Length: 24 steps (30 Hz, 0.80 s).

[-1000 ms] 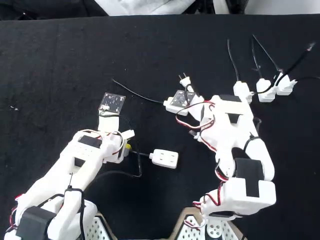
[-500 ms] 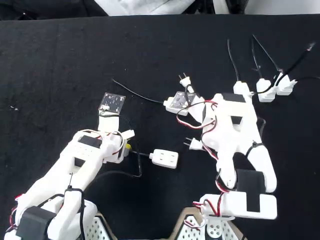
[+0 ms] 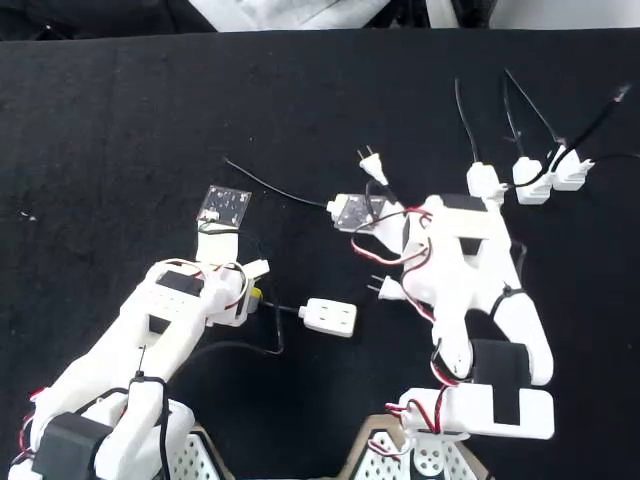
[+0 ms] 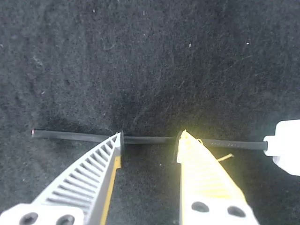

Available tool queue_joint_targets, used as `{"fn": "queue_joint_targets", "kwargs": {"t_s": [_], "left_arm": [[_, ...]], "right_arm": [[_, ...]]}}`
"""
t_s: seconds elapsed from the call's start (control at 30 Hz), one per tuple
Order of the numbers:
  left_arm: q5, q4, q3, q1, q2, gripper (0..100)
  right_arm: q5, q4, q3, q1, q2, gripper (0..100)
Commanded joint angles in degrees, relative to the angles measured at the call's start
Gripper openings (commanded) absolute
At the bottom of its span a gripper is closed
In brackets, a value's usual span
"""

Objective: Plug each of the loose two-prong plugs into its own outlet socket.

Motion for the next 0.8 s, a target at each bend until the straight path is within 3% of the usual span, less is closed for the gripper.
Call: {"fn": "queue_joint_targets", "kwargs": {"t_s": [0.0, 0.5, 0.77], "left_arm": [[0.6, -0.8, 0.6, 0.0, -1.1, 20], [0.6, -0.8, 0.6, 0.0, -1.1, 20], [0.6, -0.8, 0.6, 0.0, -1.1, 20]], "right_arm": [[2.2, -3.0, 0.7, -1.1, -2.6, 24.3], [4.3, -3.2, 2.0, -2.3, -2.6, 24.2], [7.7, -2.7, 2.1, -2.2, -2.6, 7.3]]}}
